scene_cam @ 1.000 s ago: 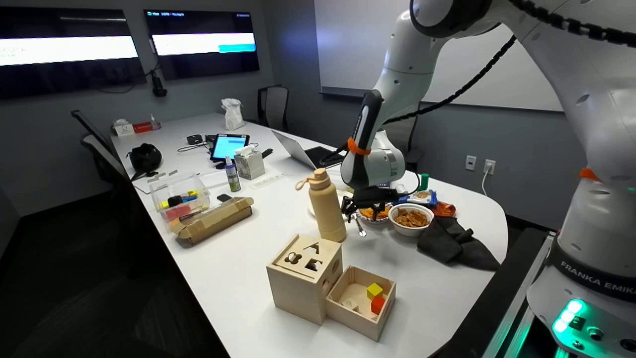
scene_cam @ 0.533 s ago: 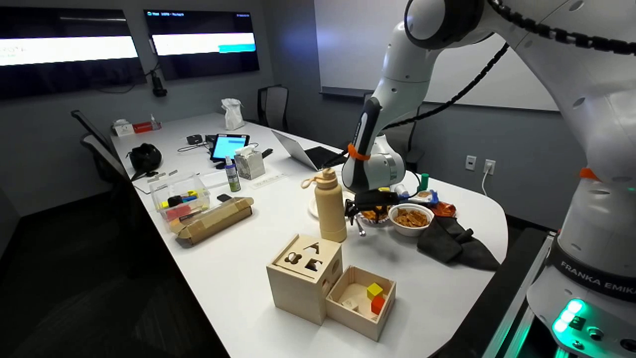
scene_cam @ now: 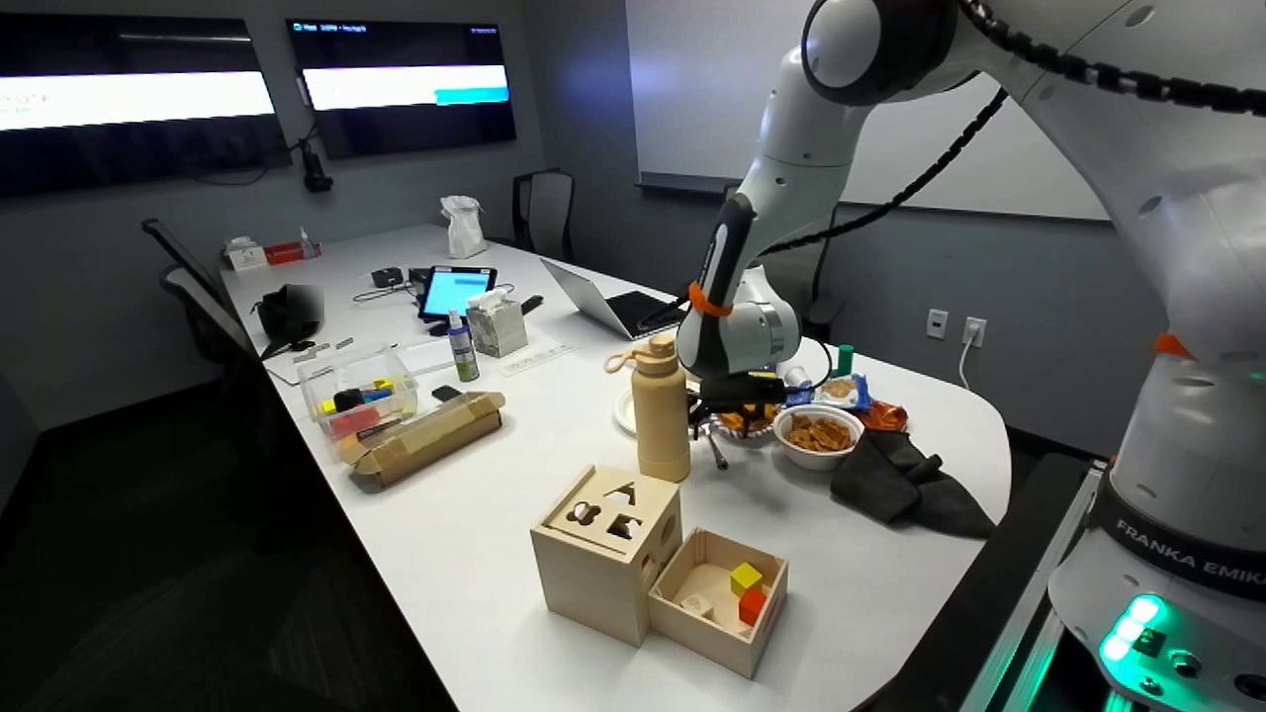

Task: Use the silver spoon to stir the contents in the white and black bowl and then the white bowl.

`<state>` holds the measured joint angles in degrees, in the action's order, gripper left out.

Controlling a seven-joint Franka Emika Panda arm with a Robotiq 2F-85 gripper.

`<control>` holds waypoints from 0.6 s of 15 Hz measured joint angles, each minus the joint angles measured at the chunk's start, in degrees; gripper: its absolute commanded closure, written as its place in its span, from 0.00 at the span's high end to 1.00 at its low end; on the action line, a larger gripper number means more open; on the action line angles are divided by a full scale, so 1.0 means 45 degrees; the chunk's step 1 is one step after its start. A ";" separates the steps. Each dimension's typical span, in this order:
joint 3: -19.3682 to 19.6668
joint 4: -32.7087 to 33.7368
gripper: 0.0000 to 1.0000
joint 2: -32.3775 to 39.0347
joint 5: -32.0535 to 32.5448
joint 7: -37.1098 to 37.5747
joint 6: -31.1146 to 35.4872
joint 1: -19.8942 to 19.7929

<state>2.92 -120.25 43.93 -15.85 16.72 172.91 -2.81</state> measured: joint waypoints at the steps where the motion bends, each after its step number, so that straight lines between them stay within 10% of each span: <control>1: 0.0000 0.0080 1.00 -0.0063 -0.0020 0.0057 0.0002 -0.0002; 9: 0.0302 0.0149 1.00 -0.0677 -0.0162 0.0326 -0.0039 -0.0153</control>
<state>4.28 -119.58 40.88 -16.58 18.19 172.74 -3.50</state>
